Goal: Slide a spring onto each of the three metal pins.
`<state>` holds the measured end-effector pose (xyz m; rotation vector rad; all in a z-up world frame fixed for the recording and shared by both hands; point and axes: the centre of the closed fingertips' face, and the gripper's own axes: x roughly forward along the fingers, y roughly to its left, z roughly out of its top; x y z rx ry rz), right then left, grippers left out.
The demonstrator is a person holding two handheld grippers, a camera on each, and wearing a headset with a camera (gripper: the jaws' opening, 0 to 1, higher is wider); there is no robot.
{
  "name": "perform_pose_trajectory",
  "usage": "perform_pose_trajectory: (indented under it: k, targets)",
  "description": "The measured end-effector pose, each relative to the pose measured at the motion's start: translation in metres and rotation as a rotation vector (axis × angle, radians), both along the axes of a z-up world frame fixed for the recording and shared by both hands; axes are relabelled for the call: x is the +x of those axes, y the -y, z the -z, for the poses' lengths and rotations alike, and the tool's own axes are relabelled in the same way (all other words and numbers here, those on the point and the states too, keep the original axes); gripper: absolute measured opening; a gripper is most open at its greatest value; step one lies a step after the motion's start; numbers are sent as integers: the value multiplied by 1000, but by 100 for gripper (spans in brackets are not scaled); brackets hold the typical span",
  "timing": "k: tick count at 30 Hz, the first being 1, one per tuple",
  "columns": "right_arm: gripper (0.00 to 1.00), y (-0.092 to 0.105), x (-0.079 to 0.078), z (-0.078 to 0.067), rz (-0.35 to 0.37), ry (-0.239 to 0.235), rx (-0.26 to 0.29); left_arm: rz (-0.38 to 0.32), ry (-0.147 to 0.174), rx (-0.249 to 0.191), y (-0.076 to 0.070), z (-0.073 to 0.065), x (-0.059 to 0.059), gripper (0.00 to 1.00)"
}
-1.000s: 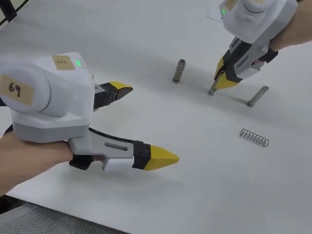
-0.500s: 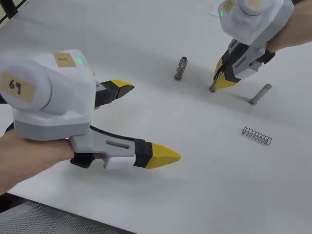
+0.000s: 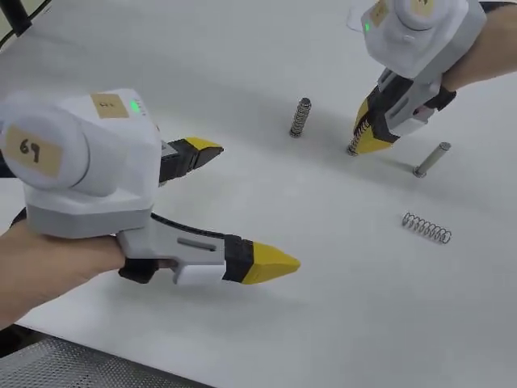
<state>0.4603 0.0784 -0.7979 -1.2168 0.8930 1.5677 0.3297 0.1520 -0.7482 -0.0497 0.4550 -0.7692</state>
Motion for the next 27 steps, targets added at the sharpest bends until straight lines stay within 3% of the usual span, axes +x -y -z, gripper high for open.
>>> perform_pose_trajectory:
  k: [10,18,27]
  targets:
    - [54,-1,2,0,42,5,55,0,-1,-1,0,0,0,94]
    - [68,-4,0,-4,81,-2,97,1,-2,-4,1,0,0,94]
    - [74,-7,-5,-13,124,-3,163,-6,7,-4,-1,-4,2,94]
